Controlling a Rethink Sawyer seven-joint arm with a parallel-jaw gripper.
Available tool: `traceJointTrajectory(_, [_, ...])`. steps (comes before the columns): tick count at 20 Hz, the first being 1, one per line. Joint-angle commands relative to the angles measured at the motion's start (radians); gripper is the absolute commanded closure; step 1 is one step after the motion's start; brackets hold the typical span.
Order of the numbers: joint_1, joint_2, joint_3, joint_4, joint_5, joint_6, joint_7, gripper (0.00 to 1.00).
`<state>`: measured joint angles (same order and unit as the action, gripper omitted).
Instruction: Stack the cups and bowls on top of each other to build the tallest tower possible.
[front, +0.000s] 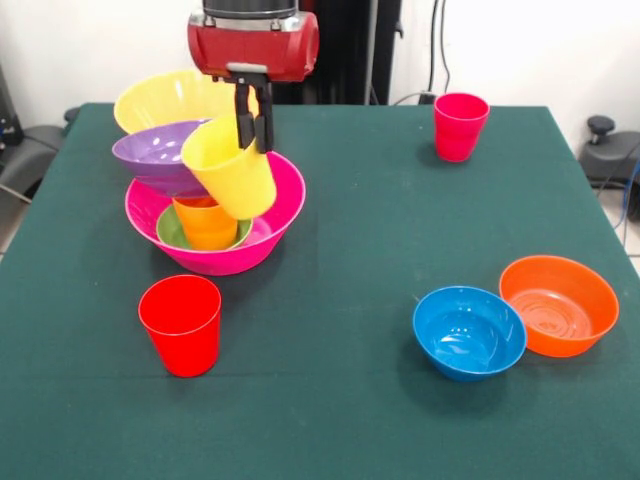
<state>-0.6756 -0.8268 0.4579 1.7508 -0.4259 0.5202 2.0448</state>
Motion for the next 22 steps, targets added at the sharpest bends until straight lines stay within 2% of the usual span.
traceJointTrajectory(1, [0.01,-0.023,-0.05,0.09,-0.019,0.013,0.033,1.0])
traceJointTrajectory(8, [-0.025,-0.21,-0.02,0.171,0.093,0.173,-0.04,1.0])
traceJointTrajectory(12, [-0.048,-0.279,-0.007,0.185,0.152,0.249,-0.079,1.0])
traceJointTrajectory(16, [-0.073,-0.314,-0.005,0.24,0.178,0.243,-0.089,1.0])
traceJointTrajectory(22, [-0.117,-0.358,0.001,0.357,0.182,0.128,-0.088,1.0])
